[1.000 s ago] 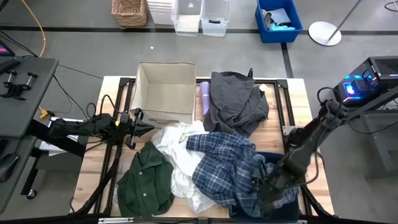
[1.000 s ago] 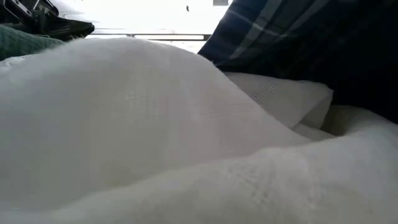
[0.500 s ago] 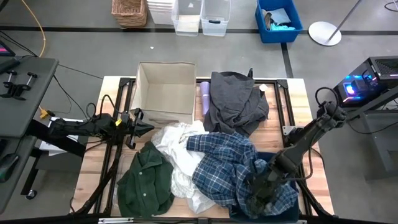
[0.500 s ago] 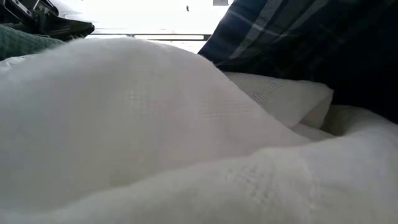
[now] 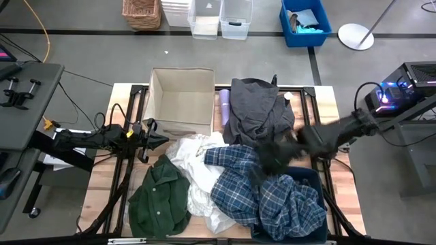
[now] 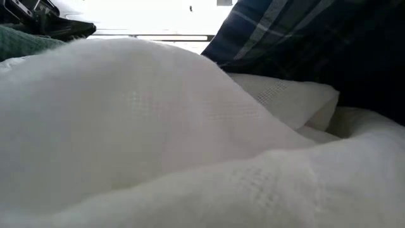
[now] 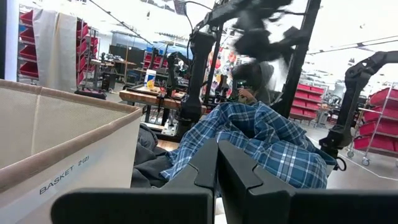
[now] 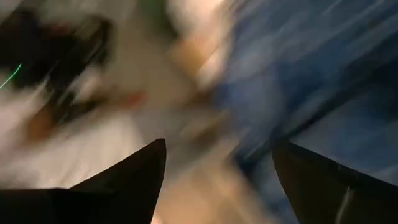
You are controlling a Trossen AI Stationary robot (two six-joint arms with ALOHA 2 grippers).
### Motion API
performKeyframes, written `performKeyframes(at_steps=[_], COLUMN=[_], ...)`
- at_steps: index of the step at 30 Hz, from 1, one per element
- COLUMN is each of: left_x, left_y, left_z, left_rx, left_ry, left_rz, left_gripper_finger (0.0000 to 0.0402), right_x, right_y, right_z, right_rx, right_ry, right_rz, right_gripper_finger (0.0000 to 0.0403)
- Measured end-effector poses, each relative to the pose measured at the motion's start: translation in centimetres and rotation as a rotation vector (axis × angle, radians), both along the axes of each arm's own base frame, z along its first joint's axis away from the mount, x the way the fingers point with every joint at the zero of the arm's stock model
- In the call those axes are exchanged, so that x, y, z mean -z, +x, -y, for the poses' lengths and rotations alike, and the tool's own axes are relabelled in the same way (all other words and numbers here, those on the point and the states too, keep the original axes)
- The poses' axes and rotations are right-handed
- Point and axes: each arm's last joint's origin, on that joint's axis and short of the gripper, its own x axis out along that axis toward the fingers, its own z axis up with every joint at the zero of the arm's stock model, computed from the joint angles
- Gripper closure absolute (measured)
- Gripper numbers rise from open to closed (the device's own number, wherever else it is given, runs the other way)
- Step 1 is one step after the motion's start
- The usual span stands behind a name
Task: Sort clothes
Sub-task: Put the blue shirt into the blue laundry organizer
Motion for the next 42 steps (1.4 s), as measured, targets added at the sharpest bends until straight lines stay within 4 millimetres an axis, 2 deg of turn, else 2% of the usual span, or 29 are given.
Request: performKeyframes(at_steps=[3, 7, 10, 12, 15, 19, 27, 29, 30, 32, 35, 36, 39, 42], left_x=[0.0, 0.0, 0.0, 0.0, 0.0, 0.0, 0.0, 0.0, 0.0, 0.0, 0.0, 0.0, 0.0, 0.0], left_y=[0.0, 0.0, 0.0, 0.0, 0.0, 0.0, 0.0, 0.0, 0.0, 0.0, 0.0, 0.0, 0.0, 0.0], left_z=[0.0, 0.0, 0.0, 0.0, 0.0, 0.0, 0.0, 0.0, 0.0, 0.0, 0.0, 0.0, 0.0, 0.0], left_rx=[0.000, 0.000, 0.000, 0.000, 0.000, 0.000, 0.000, 0.000, 0.000, -0.001, 0.000, 0.000, 0.000, 0.000], left_ry=[0.000, 0.000, 0.000, 0.000, 0.000, 0.000, 0.000, 0.000, 0.000, 0.000, 0.000, 0.000, 0.000, 0.000], left_rz=[0.000, 0.000, 0.000, 0.000, 0.000, 0.000, 0.000, 0.000, 0.000, 0.000, 0.000, 0.000, 0.000, 0.000], left_gripper_finger=[0.0401, 0.0401, 0.0401, 0.0401, 0.0401, 0.0401, 0.0401, 0.0401, 0.0401, 0.0401, 0.0401, 0.0401, 0.0401, 0.0401], right_x=[2.3, 5.2, 7.5, 8.8, 10.3, 11.6, 15.2, 15.6, 15.6, 15.1, 13.0, 11.7, 6.7, 1.3], right_y=[1.2, 3.2, 4.3, 5.0, 6.3, 7.4, 8.8, 9.1, 9.2, 9.4, 9.8, 10.0, 10.2, 9.5], right_z=[4.6, 9.5, 12.6, 13.9, 14.6, 14.3, 12.4, 11.8, 11.4, 10.2, 8.4, 7.7, 5.6, 3.7], right_rx=[-0.016, -0.142, -0.208, -0.270, -0.405, -0.531, -0.626, -0.639, -0.643, -0.647, -0.647, -0.649, -0.649, -0.608], right_ry=[-0.146, -0.253, -0.294, -0.287, -0.195, -0.121, -0.098, -0.082, -0.071, -0.037, 0.018, 0.025, 0.003, -0.006], right_rz=[-0.126, -0.212, -0.290, -0.305, -0.218, -0.133, -0.222, -0.225, -0.217, -0.208, -0.182, -0.154, -0.028, 0.095], right_gripper_finger=[0.0117, 0.0121, 0.0121, 0.0121, 0.0122, 0.0122, 0.0123, 0.0136, 0.0152, 0.0211, 0.0351, 0.0376, 0.0393, 0.0399])
